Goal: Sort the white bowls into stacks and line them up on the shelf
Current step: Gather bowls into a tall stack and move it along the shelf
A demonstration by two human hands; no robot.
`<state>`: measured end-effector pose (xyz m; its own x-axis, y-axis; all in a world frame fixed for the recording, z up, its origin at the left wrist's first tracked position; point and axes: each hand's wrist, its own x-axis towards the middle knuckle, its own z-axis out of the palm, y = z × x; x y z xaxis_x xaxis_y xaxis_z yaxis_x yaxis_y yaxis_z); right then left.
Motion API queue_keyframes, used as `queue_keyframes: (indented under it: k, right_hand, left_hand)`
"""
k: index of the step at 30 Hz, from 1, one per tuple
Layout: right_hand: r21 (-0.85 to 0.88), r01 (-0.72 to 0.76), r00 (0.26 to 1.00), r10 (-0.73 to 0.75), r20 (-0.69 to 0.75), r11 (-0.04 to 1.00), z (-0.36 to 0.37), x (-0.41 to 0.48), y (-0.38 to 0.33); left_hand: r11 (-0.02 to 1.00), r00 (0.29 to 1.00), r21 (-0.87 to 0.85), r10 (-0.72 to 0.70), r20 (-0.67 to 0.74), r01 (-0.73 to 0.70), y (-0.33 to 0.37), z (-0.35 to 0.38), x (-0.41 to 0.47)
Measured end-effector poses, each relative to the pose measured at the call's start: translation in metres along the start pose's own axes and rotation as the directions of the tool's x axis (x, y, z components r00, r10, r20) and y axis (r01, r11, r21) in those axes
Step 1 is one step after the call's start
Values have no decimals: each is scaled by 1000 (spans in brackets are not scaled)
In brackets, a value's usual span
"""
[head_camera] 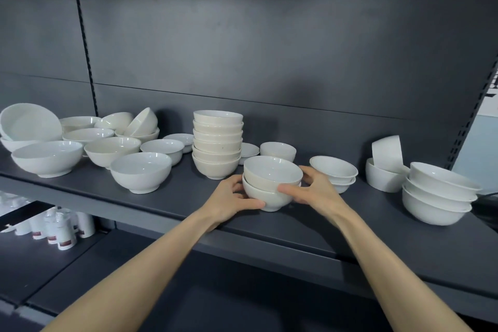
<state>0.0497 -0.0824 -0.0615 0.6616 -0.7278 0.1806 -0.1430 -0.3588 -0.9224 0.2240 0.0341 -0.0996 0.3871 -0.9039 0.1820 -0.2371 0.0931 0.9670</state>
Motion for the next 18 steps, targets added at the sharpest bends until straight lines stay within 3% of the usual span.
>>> queue_keyframes:
  k: [9,18]
  right_hand:
    - [16,128,992,-128,6,992,18,-8,-33]
    - [60,176,982,-179,54,983,111,-7,-98]
  left_hand:
    - [997,987,12,79,-140,-78,24,-26,-34]
    - [987,964,88,153,-216,-137,38,-132,-77]
